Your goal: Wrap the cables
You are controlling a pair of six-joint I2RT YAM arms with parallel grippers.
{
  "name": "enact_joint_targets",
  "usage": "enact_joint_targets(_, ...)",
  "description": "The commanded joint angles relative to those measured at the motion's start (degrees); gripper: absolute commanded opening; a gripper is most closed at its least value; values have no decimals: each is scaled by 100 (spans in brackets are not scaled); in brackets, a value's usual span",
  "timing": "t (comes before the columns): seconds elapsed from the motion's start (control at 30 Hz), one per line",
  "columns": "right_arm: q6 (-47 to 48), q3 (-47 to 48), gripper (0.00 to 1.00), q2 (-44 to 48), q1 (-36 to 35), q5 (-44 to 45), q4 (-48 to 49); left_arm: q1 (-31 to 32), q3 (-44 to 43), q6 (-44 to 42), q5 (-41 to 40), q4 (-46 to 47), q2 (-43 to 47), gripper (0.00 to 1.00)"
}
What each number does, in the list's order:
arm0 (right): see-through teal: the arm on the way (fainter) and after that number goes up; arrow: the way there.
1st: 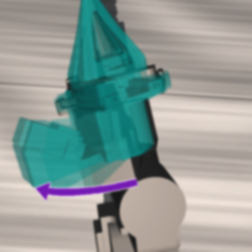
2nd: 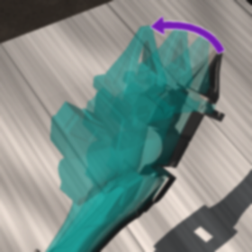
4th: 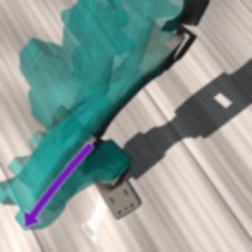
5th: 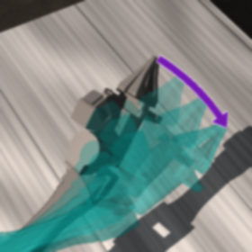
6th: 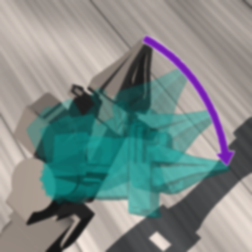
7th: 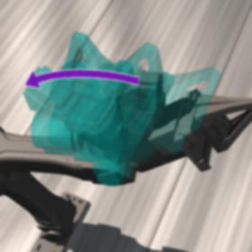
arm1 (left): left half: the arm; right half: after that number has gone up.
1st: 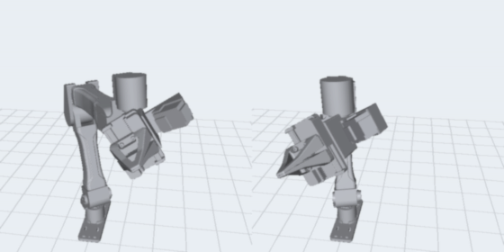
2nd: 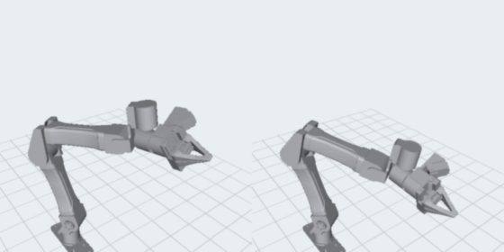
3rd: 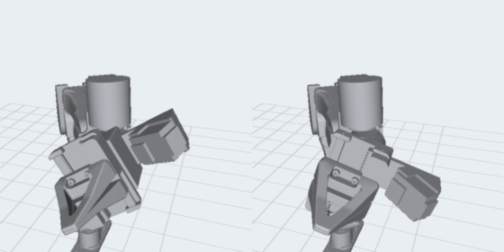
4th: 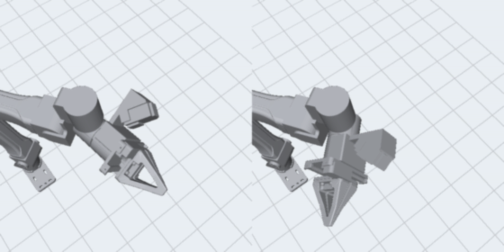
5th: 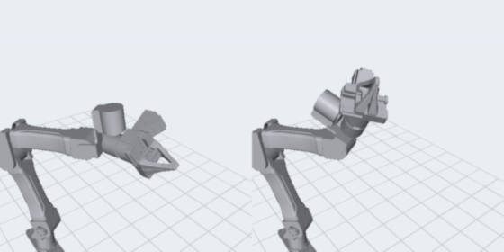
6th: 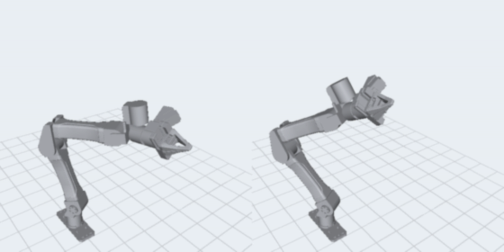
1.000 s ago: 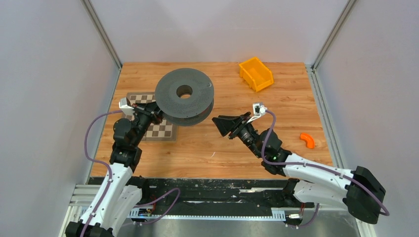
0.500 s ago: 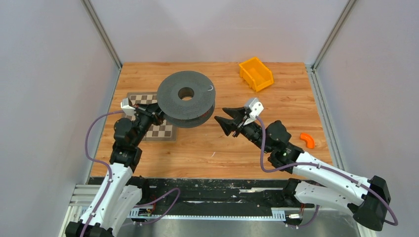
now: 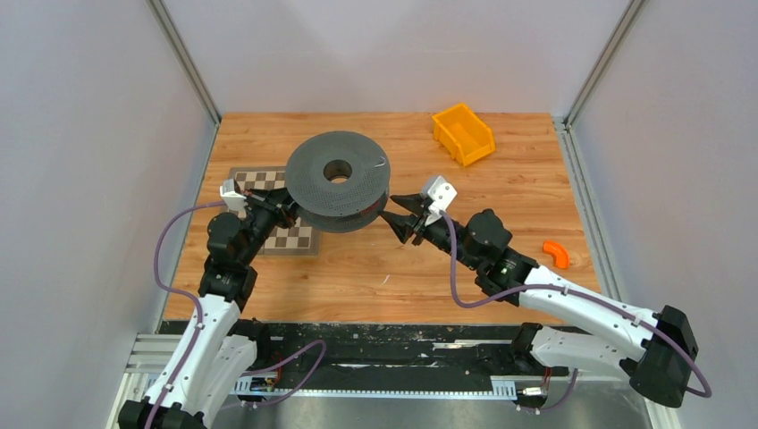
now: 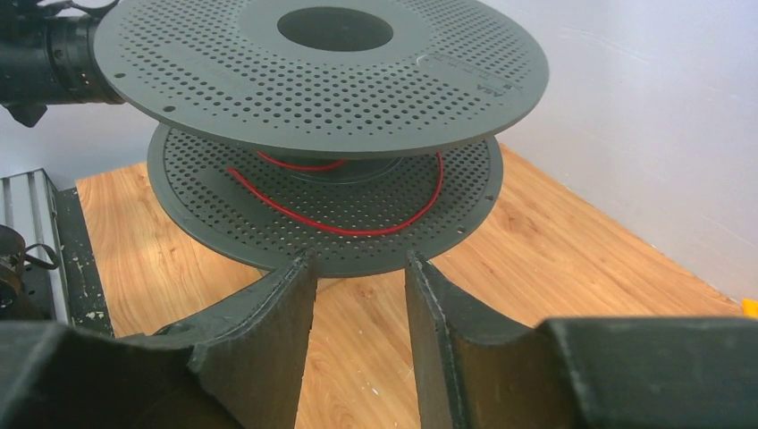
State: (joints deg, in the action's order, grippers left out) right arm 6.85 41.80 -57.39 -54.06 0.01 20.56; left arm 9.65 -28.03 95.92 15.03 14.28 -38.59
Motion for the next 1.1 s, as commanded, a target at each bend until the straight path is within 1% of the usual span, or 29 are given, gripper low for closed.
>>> enact_joint_targets(0.0, 73, 391, 42, -253, 19, -55, 196, 13, -330, 93, 72, 464, 28, 0)
enact_joint_targets(0.23, -45, 538, 41, -678, 21, 375, 368, 16, -282, 106, 78, 519, 32, 0)
enact_joint_targets(0.33, -85, 557, 43, -824, 19, 425, 421, 14, -254, 119, 79, 558, 29, 0)
enact_joint_targets(0.6, -180, 540, 42, -1011, 20, 430, 456, 12, -237, 141, 70, 642, -2, 0)
enact_joint_targets(0.77, -202, 436, 43, -751, 22, 379, 167, 13, -208, 129, 11, 668, -34, 0)
enact_joint_targets(0.93, -224, 220, 46, -236, 27, 389, -278, 12, -209, 85, 7, 705, -124, 0)
enact_joint_targets(1.07, -250, 62, 46, 130, 25, 188, -699, 12, -215, 25, -5, 746, -203, 0)
